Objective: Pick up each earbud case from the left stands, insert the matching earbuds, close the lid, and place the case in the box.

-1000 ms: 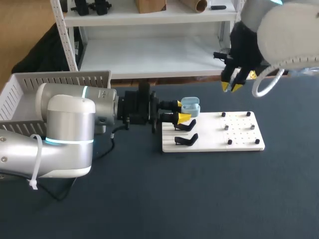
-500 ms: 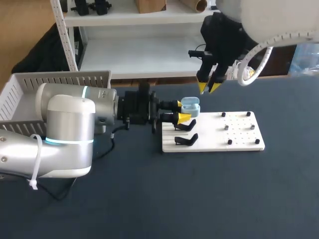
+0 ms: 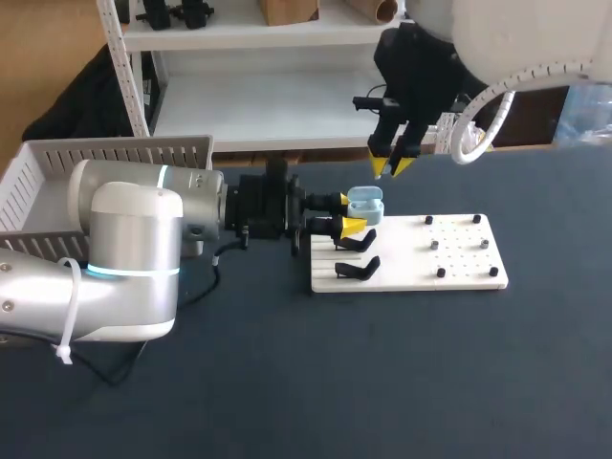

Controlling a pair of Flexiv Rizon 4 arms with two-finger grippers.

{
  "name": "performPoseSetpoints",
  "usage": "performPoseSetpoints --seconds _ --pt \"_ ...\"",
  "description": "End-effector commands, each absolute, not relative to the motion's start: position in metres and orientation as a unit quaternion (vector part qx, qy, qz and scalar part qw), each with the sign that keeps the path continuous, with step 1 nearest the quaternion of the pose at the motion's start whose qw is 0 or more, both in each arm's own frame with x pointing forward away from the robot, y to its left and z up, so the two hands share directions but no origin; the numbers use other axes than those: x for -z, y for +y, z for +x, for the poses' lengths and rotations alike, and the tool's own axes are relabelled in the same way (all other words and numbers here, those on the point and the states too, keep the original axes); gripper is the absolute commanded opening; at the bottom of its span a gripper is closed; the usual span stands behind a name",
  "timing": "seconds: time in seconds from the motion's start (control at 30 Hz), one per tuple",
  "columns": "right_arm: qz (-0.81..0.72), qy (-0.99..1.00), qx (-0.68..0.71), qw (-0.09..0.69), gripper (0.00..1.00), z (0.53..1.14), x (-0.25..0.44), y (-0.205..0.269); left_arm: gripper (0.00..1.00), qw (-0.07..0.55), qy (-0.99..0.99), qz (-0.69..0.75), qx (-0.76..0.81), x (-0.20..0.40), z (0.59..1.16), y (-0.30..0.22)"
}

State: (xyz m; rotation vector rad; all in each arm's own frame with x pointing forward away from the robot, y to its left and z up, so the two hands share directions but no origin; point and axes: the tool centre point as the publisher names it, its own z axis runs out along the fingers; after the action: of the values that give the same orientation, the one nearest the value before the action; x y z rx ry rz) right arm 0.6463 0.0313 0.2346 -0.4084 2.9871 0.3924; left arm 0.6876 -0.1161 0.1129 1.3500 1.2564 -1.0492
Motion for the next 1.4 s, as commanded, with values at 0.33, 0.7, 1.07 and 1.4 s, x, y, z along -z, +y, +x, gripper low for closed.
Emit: performPoseSetpoints --seconds 0.33,0.7,1.07,1.4 --pt "-0.176 0.978 -0.107 0.03 0.0 0.656 -0.215 0.054 0.0 0.491 0.518 0.554 0.43 -0.112 0.686 -0.117" --pt "-0.189 0.977 -0.095 0.018 0.0 0.652 -0.207 0.063 0.0 0.491 0.518 0.554 0.43 -0.112 0.686 -0.117" --pt "-0.195 0.976 -0.092 0.016 0.0 0.648 -0.196 0.058 0.0 0.491 0.518 0.554 0.43 -0.112 0.686 -0.117" --pt "-0.202 0.974 -0.1 0.028 0.0 0.65 -0.187 0.053 0.0 0.491 0.518 0.554 0.43 -0.112 0.686 -0.117"
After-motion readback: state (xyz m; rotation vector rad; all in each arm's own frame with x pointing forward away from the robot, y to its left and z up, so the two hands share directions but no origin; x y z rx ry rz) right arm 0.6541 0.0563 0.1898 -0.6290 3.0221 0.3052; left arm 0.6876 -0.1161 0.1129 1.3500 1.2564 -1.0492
